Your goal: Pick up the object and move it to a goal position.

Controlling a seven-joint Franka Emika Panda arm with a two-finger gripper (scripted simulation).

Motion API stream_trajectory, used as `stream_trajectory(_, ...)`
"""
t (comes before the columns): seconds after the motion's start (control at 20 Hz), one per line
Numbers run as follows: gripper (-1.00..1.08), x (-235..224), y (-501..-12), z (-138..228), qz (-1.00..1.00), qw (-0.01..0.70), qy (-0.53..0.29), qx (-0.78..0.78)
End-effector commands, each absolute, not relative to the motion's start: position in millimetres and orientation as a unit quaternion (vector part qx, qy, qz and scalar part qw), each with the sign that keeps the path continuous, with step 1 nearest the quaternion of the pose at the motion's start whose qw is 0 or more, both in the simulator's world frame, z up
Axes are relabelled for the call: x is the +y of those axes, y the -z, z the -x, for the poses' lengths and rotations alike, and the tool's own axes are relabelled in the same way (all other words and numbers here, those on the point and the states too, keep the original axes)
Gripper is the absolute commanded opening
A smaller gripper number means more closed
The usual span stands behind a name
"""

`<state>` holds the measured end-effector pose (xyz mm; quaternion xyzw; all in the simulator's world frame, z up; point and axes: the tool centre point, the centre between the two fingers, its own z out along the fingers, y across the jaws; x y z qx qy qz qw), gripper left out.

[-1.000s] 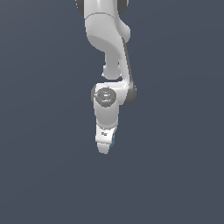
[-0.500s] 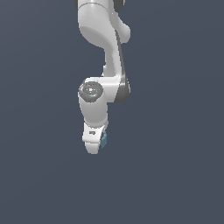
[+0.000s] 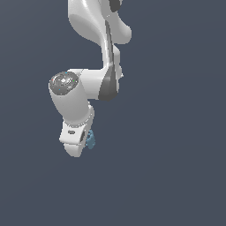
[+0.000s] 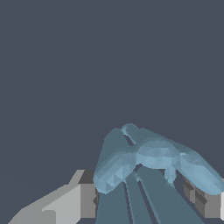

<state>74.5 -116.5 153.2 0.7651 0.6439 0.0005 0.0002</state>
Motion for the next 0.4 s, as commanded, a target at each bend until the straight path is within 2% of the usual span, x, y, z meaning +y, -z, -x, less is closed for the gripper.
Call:
stream_trajectory(0.0, -1.00, -123.2, -159.2, -77.4, -0.765, 0.000, 0.000, 0.644)
stream_trajectory(0.35, -1.00, -126.9, -161.9, -79.9, -0.765, 0.000, 0.000, 0.644)
